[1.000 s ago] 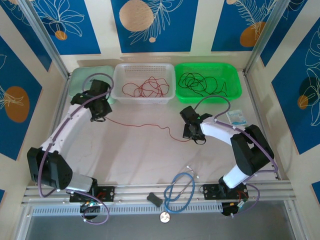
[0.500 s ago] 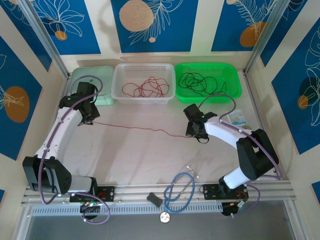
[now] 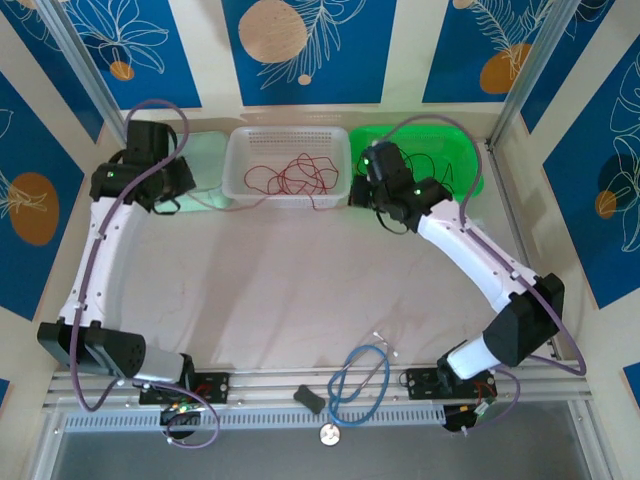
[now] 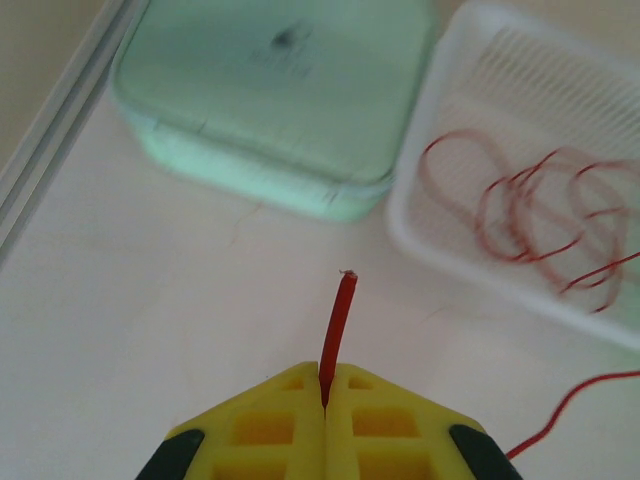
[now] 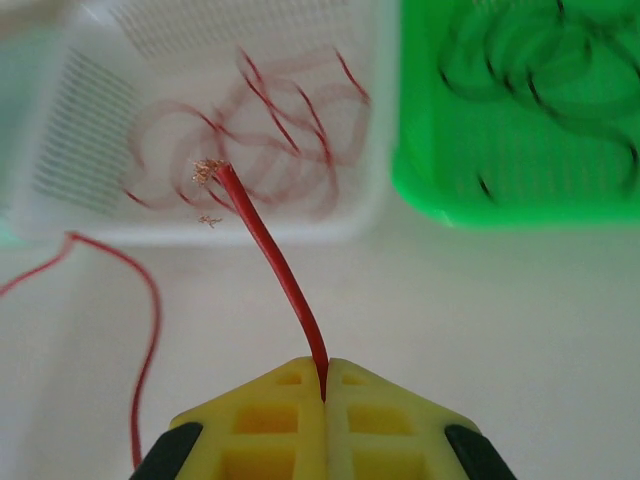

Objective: Untangle the cables
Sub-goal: Place the cable into the container.

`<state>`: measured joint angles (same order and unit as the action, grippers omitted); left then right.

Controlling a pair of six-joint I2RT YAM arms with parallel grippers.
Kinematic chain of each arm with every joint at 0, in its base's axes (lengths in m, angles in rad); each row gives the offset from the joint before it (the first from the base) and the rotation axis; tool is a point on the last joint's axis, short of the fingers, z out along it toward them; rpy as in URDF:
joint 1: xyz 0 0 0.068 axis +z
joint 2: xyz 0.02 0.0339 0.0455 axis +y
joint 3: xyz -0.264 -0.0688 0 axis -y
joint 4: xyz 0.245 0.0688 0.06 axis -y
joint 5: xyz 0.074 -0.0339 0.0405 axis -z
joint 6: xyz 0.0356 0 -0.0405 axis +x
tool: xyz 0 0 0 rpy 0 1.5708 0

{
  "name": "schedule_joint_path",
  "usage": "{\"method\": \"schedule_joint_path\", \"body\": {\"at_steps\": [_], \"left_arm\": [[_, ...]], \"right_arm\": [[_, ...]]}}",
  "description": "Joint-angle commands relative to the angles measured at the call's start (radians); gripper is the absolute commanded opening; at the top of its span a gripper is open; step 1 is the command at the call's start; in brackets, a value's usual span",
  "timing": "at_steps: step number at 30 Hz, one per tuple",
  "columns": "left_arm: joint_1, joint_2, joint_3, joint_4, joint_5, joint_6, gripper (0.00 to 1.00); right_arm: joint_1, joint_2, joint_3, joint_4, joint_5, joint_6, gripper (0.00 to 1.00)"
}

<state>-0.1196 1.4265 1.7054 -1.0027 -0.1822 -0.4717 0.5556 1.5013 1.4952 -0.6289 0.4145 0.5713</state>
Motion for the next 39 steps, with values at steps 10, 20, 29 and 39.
{"method": "schedule_joint_path", "body": {"at_steps": [10, 20, 29, 39], "left_arm": [[-0.021, 0.344, 0.178, 0.434, 0.152, 0.041, 0.00], [-0.148, 0.757, 0.466, 0.466, 0.099, 0.146, 0.00], [-0.193, 0.908, 0.567, 0.378, 0.096, 0.210, 0.55], [-0.196, 0.801, 0.542, 0.383, 0.025, 0.322, 1.00]], "right_arm": [[-0.065, 0.447, 0.391, 0.190, -0.044, -0.136, 0.00], [-0.069, 0.805, 0.729, 0.104, -0.088, -0.087, 0.00], [-0.054, 0.928, 0.822, 0.040, -0.123, -0.064, 0.08], [-0.049, 0.937, 0.826, -0.018, -0.128, -0.054, 0.34]]}}
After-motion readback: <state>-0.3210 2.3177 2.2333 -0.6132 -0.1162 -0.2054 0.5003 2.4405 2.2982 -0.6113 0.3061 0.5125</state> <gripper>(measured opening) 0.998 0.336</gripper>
